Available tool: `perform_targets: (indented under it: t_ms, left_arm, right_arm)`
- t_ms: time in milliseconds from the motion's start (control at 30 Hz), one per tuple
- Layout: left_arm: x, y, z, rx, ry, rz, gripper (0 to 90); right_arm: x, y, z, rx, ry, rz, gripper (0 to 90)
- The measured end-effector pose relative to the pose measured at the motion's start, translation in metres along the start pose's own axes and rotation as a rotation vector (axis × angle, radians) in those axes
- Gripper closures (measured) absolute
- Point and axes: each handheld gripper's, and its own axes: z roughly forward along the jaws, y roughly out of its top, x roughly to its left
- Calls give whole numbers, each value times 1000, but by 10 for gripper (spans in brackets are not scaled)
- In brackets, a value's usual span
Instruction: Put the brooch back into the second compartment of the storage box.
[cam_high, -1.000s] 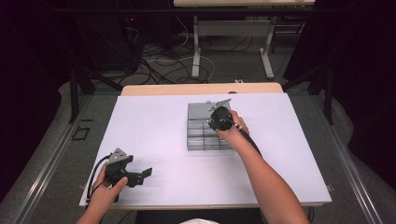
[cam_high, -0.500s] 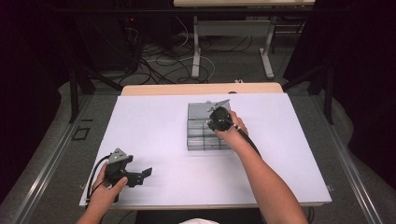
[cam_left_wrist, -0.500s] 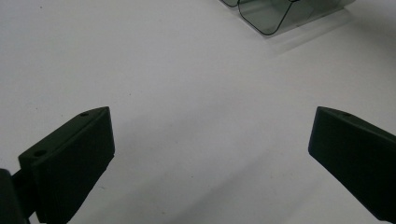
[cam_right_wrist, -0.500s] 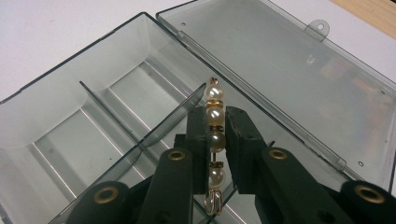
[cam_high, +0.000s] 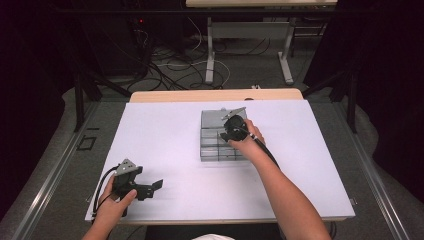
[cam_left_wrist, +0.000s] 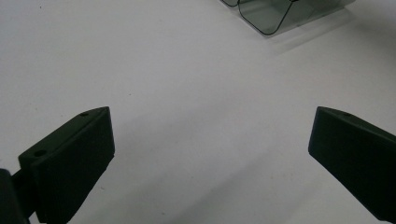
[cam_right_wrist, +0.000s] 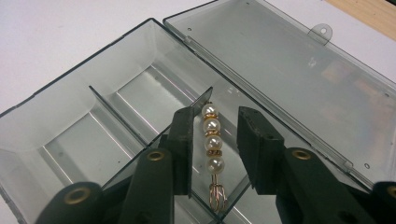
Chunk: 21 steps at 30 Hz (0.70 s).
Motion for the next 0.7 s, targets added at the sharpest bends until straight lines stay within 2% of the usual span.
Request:
perform_targets:
  t_ms: [67,100,167,200,233,300,333,367,400,433,467,533,567,600,633,667,700]
  left_arm:
    - [0,0,0,0,-1,1,2]
    - [0,0,0,2,-2,0,2]
    - [0,0,0,0,-2,2,2]
    - [0,0,0,-1,-1,2,2]
    - [0,0,0,-1,-1,1,2]
    - [0,0,0,0,0,1,2]
    - [0,0,0,0,-1,0,2]
    - [0,0,0,0,-1,0,2]
    - [0,0,0,-1,-1,2,2]
    - [0,0,0,0,-1,1,2]
    - [0,0,0,1,-1,1,2]
    - [0,0,0,1,-2,0,3]
    - [0,0,0,2,-2,1,2]
    - [0,0,0,2,-2,0,2]
    - [0,0,0,2,-2,0,2]
    - [0,0,0,2,-3,0,2]
    - [-1,0,0,3,-3,-1,2]
  right_arm:
    - [0,0,1,-26,12,-15,627]
    - [0,0,0,-29,3,-11,606]
    - [2,1,-1,-17,-3,4,577]
    - [1,1,-1,-27,-12,-1,562]
    - [1,1,-3,-17,-8,-10,550]
    - [2,1,-3,-40,1,-16,520]
    - [2,2,-4,-22,3,-15,505]
    - [4,1,-3,-52,-8,4,487]
    - [4,1,-4,-56,-3,1,481]
    - [5,2,-5,-49,-13,9,470]
    - [3,2,-5,-59,-7,-19,452]
    - [5,2,-7,-55,-4,-7,440]
    - [5,3,-9,-35,2,-10,430]
    - [7,2,-8,-60,-3,12,416]
    - [7,2,-8,-66,8,10,401]
    - [7,3,-10,-49,6,8,388]
    - [7,2,-9,-75,10,0,377]
